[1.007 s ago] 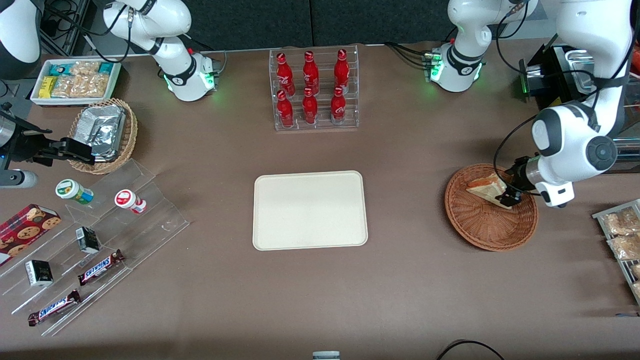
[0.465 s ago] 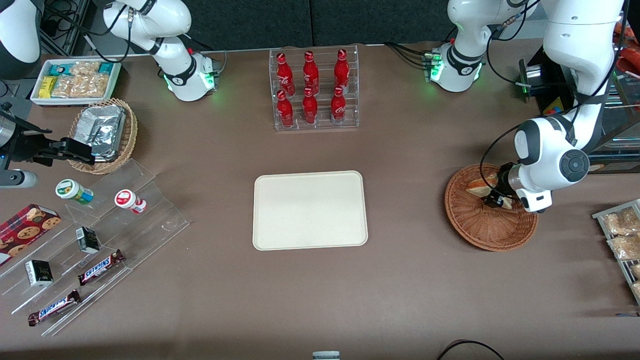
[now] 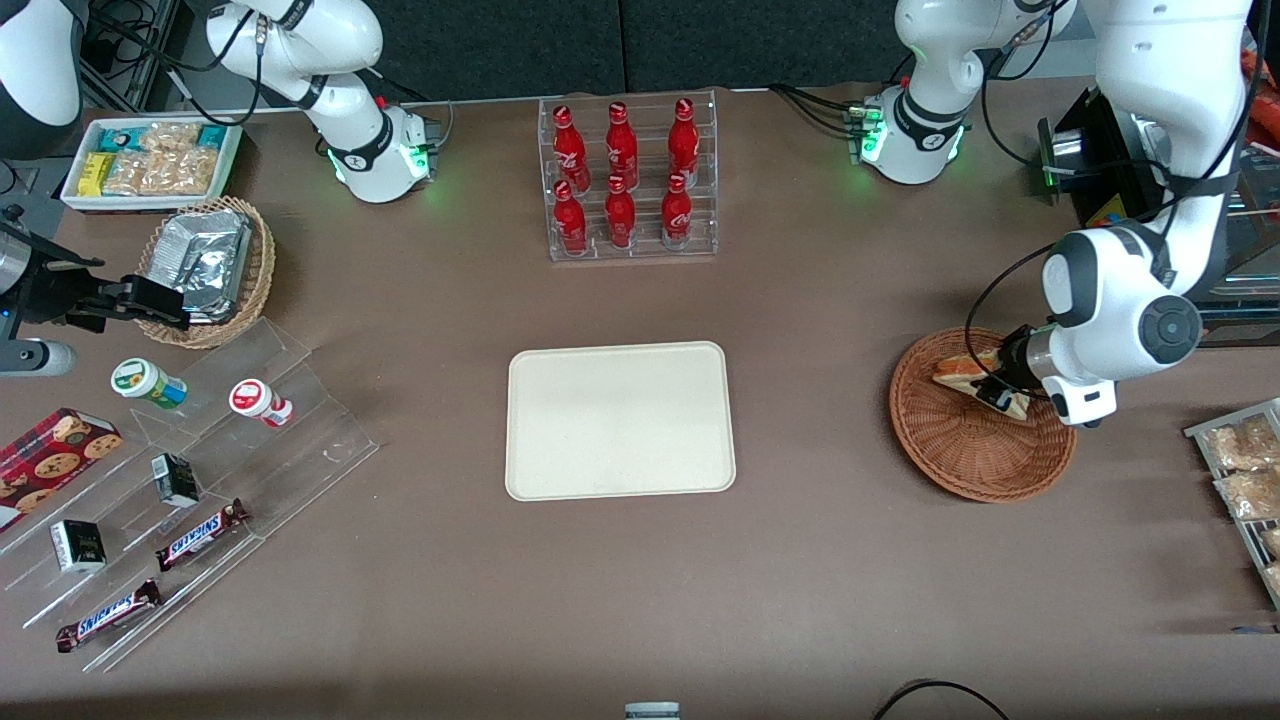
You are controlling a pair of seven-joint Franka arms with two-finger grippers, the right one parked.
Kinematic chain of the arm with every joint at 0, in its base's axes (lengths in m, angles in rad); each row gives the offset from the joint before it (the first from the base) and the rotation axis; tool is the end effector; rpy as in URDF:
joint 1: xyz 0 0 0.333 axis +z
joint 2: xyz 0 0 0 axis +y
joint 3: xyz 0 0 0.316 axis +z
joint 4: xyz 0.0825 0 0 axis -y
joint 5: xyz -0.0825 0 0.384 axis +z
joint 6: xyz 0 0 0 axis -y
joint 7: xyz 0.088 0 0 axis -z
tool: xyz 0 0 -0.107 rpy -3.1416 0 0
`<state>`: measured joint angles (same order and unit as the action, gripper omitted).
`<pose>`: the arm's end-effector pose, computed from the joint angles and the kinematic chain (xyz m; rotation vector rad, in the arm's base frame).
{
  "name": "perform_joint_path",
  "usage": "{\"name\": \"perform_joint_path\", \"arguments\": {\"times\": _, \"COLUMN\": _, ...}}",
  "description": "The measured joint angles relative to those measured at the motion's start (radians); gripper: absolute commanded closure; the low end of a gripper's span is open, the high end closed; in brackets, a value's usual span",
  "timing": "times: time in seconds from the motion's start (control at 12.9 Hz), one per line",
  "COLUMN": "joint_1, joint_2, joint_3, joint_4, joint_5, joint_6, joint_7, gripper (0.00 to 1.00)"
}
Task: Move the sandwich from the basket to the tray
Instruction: 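Lift the sandwich and carry it over the cream tray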
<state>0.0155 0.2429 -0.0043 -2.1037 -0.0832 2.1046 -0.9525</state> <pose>0.5479 0.0022 0.2850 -2.6820 -1.4910 0.3795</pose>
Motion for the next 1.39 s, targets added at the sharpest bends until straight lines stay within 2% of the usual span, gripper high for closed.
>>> {"name": "perform_joint_path", "arguments": {"times": 0.31, "joint_1": -0.133, "joint_2": -0.048, "joint_3": -0.044, "joint_4": 0.22, "joint_5": 0.0, "joint_6": -0.278, "joint_7": -0.013, "gripper": 1.0}}
{"name": "perform_joint_path", "arguments": {"times": 0.46, "joint_1": -0.203, "joint_2": -0.05, "joint_3": -0.059, "joint_4": 0.293, "joint_5": -0.001, "joint_6": -0.341, "joint_7": -0.02, "gripper": 1.0}}
{"name": "perform_joint_path", "arguments": {"times": 1.01, "joint_1": -0.565, "joint_2": 0.037, "joint_3": -0.083, "joint_4": 0.415, "joint_5": -0.001, "joint_6": -0.323, "joint_7": -0.083, "gripper": 1.0}}
{"name": "perform_joint_path", "arguments": {"times": 1.39, "joint_1": -0.69, "joint_2": 0.24, "joint_3": -0.083, "joint_4": 0.641, "joint_5": -0.001, "joint_6": -0.291, "joint_7": -0.06, "gripper": 1.0}}
